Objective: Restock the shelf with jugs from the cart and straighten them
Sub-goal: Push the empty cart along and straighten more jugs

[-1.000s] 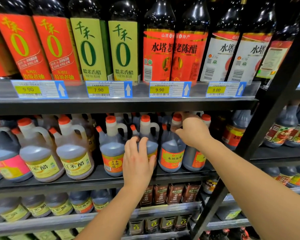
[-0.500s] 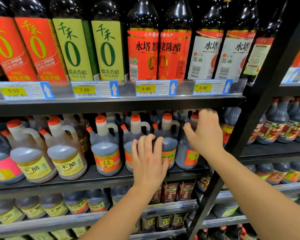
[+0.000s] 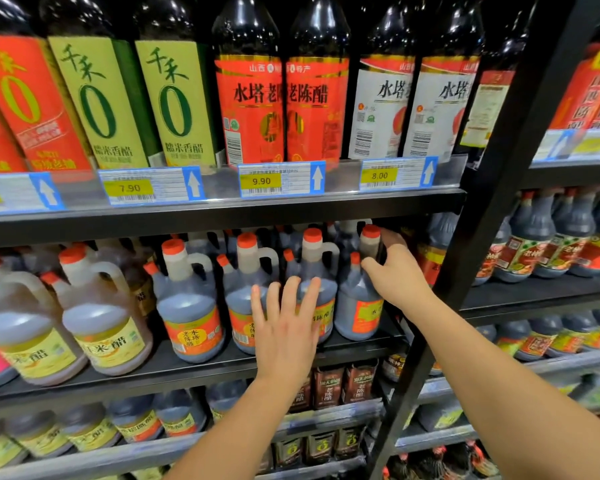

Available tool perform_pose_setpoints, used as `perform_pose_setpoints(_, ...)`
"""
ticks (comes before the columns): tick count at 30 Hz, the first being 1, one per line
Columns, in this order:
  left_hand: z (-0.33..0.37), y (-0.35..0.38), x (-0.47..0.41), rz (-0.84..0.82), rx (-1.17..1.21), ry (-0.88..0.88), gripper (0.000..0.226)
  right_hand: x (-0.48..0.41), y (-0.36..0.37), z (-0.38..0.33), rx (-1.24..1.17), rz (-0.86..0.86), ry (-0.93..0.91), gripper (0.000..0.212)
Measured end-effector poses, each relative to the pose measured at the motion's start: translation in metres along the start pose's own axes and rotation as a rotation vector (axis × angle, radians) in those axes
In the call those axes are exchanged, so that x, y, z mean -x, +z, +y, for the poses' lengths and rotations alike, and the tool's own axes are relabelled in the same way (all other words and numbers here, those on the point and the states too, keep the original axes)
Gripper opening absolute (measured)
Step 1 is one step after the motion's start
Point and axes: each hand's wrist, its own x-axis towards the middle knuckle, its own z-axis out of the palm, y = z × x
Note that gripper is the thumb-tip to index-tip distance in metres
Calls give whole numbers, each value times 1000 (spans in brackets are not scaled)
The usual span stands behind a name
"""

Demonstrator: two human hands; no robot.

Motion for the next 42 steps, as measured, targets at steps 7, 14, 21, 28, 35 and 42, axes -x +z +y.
perform_pose_setpoints(7,-2,6,1,29,-19,18,85,-1,6,6,127,42,-24,21)
perform_pose_setpoints(14,-4,10,2,52,-24,34,85,4,11,9,284,109,13,43)
perform_pose_setpoints(21,-6,11,3,57,-22,52,82,9,14,7,328,181,56,57)
perform_pose_setpoints(28,-6,10,3,45,-16,57,82,10,19,6,343,241,81,55)
perform_pose_setpoints(35,-7,5,2,-16,13,52,81,14,25,3,426,288,105,56)
perform_pose_setpoints(42,-6,-13,3,-24,163,40,65,32,14,-5,365,283,-70,60)
